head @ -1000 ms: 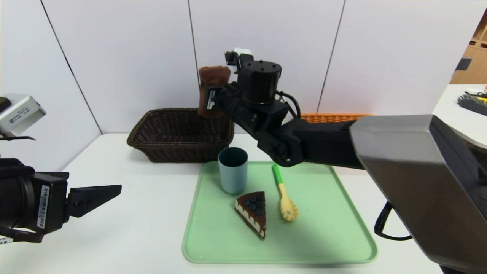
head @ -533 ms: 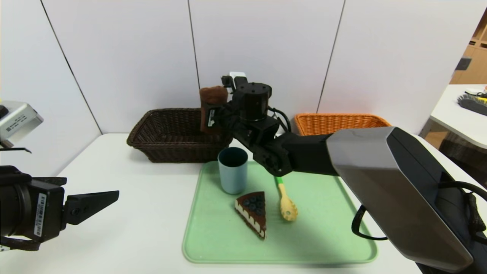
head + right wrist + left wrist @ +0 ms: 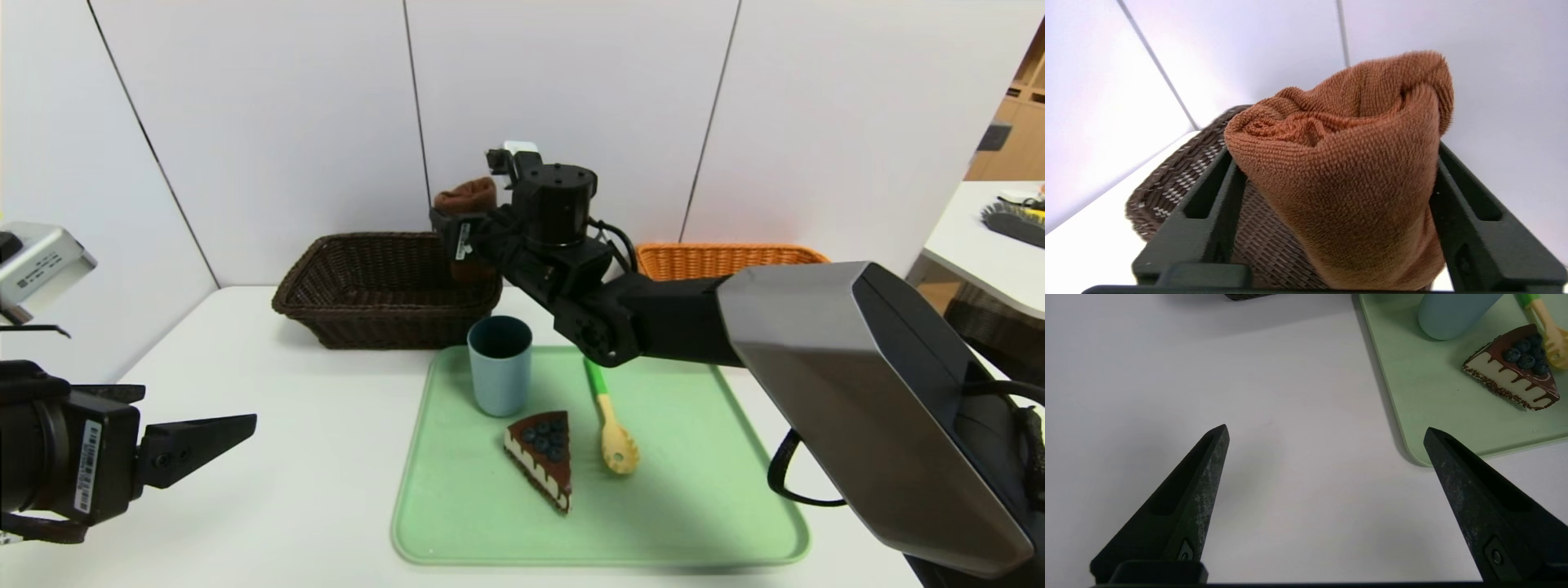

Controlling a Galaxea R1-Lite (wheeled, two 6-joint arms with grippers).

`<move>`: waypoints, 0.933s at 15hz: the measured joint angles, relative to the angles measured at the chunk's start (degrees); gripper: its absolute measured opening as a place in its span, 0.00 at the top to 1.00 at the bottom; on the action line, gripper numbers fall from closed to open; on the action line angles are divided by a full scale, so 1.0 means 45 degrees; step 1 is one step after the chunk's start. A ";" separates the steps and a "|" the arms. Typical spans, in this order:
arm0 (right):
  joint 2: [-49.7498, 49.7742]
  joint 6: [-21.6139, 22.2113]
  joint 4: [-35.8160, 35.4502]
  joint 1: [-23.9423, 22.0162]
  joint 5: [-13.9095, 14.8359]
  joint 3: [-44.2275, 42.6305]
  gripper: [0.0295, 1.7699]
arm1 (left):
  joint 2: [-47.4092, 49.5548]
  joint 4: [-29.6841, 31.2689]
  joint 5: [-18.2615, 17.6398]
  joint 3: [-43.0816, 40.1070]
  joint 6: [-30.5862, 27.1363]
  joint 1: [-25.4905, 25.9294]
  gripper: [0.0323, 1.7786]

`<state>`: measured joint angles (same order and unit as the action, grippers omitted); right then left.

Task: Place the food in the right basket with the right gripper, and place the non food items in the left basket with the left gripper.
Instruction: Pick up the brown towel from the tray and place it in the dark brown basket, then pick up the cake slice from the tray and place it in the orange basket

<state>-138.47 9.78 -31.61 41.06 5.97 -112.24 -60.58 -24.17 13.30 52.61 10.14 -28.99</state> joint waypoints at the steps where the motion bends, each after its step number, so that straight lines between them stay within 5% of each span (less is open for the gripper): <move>1: 0.0024 -0.0011 0.0030 0.0022 -0.0084 0.0000 0.21 | -0.0003 0.0000 0.0000 0.0011 -0.0003 0.0000 0.05; 14: 0.0563 -0.0016 0.0312 0.0217 0.0106 0.0014 0.07 | 0.0041 0.0008 -0.0030 0.0060 0.0011 -0.0005 0.05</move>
<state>-135.94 9.70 -30.21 42.03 6.45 -112.18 -60.39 -24.14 13.17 52.88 10.19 -29.01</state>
